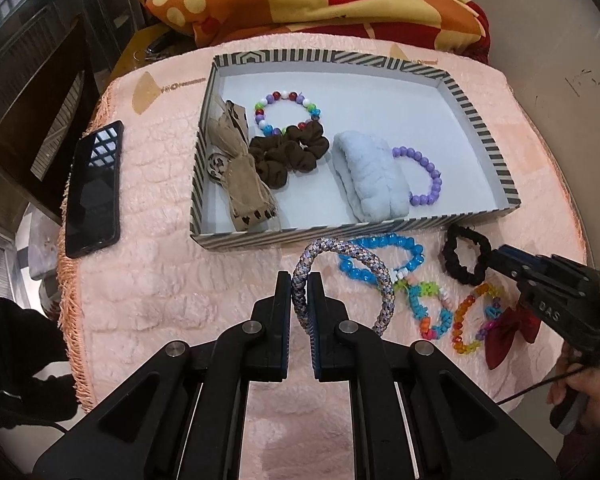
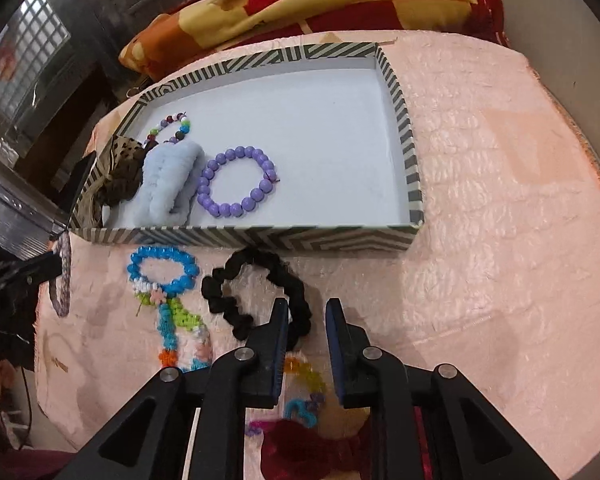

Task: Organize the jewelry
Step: 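Grasp the black scrunchie with the right tool while the left grasps the grey braided bracelet, then carry both held items into the striped box and open both tools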

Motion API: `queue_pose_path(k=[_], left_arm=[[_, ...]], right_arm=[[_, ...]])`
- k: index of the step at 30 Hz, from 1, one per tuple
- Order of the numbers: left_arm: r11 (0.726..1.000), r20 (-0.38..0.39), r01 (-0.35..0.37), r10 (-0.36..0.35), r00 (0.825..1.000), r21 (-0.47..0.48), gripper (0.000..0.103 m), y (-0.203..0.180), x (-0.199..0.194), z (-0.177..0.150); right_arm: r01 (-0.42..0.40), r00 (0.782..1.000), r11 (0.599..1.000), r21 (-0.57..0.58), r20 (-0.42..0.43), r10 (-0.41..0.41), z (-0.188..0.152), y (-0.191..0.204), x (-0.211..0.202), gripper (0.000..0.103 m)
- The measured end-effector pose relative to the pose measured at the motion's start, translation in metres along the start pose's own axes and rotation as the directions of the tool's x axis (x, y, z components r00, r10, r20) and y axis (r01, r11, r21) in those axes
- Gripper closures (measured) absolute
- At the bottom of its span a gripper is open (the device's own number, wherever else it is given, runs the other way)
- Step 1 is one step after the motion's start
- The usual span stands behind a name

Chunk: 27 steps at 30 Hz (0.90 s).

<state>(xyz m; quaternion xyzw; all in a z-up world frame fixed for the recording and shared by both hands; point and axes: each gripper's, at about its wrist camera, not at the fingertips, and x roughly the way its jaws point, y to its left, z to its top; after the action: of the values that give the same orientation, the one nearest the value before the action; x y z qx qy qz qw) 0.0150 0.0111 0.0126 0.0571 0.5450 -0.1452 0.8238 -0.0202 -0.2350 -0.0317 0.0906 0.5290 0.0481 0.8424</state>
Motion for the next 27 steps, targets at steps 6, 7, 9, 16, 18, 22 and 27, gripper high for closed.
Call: queue_pose_path(k=[6,7,9,16,18,22,27], left_arm=[[1.0,-0.008,-0.004,0.004,1.0,0.001,0.096,-0.003,0.002,0.0],[1.0,-0.008,-0.004,0.004,1.0,0.0,0.096,-0.003,0.002,0.0],[1.0,-0.007,-0.007,0.007,1.0,0.002,0.096,-0.003,0.002,0.001],[1.0,0.001,-0.017,0.017,1.0,0.002,0.096,-0.003,0.0,0.004],[1.0,0.005,-0.017,0.017,1.0,0.003,0.096,-0.004,-0.001,0.005],[1.0,0.016,-0.019,0.019,1.0,0.006,0.096,-0.006,-0.005,0.009],[1.0,0.031,-0.025,0.025,0.999,0.015,0.096,-0.007,-0.008,0.014]], right_arm=[[-0.012,1.0,0.999,-0.033,-0.009,0.012,0.01,0.009,0.011,0.067],[-0.006,1.0,1.0,-0.027,-0.023,0.006,0.011,0.009,0.016,0.071],[-0.029,0.999,1.0,-0.008,-0.026,0.029,0.011,0.008,0.018,0.091],[-0.056,0.998,0.997,-0.051,0.035,0.058,0.009,0.016,-0.012,0.097],[-0.077,0.996,0.996,-0.051,0.051,0.08,0.012,0.017,-0.025,0.097],[-0.121,0.989,0.991,-0.054,0.08,0.125,0.017,0.02,-0.048,0.097],[-0.149,0.981,0.988,-0.044,0.115,0.153,0.026,0.02,-0.062,0.097]])
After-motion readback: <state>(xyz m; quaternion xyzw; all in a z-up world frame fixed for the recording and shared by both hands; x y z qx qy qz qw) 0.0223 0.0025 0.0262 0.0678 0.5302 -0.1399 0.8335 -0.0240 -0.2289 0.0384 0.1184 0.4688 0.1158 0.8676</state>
